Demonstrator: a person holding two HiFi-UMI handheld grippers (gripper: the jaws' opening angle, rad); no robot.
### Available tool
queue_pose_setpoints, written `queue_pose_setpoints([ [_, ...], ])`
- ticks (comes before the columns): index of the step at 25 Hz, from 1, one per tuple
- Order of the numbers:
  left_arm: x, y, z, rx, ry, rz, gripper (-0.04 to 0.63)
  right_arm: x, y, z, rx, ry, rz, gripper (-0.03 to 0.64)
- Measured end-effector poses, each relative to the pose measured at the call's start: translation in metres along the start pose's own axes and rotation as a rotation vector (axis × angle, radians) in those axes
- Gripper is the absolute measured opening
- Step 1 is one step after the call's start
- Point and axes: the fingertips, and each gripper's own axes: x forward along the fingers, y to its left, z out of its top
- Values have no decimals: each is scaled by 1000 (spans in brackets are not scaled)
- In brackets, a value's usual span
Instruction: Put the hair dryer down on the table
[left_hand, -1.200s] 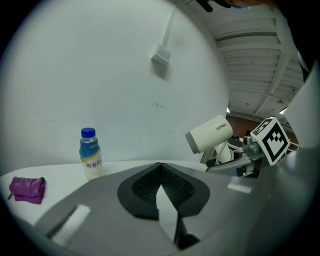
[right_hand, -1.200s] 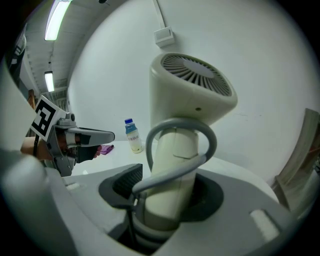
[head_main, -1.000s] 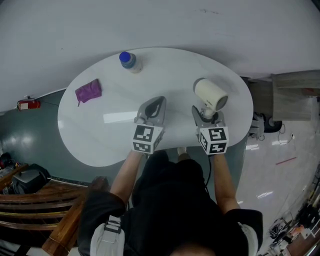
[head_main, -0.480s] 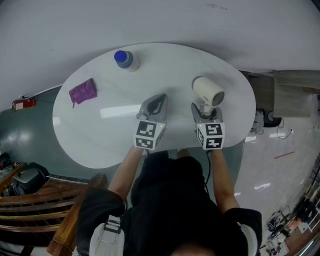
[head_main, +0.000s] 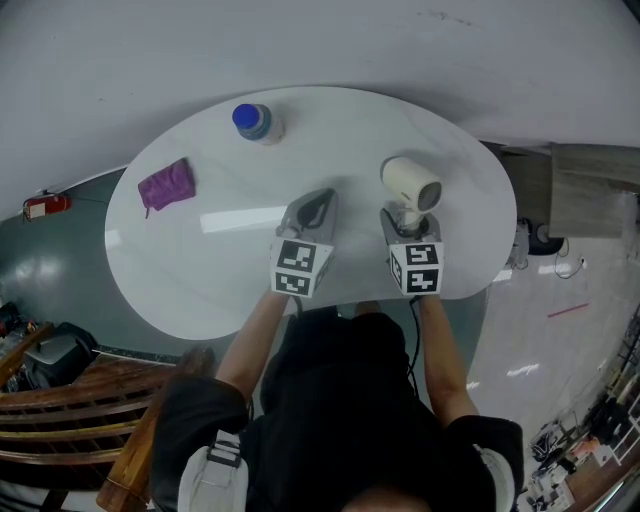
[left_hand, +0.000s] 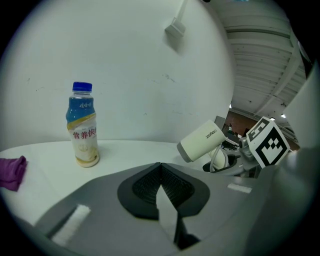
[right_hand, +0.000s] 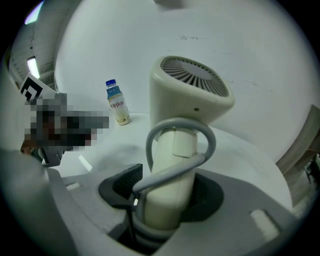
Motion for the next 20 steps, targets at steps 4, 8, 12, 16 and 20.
queue_pose_setpoints([
  [4,4,7,-6,-10,16,4,6,11,2,-5,-4,32,2,229],
  [8,7,12,-10,-14,31,4,6,20,5,-9,-10,62,0,229],
  [12,10,13,-12,-13,38,-4,6,28,7,-14,-7,87,2,229],
  [16,13,10,-14,-14,48,-14,6,34,7,-17,-9,113,-4,229],
  [20,16,8,-15,-12,53,-25,6,39,5,-18,-6,141,-16,230],
])
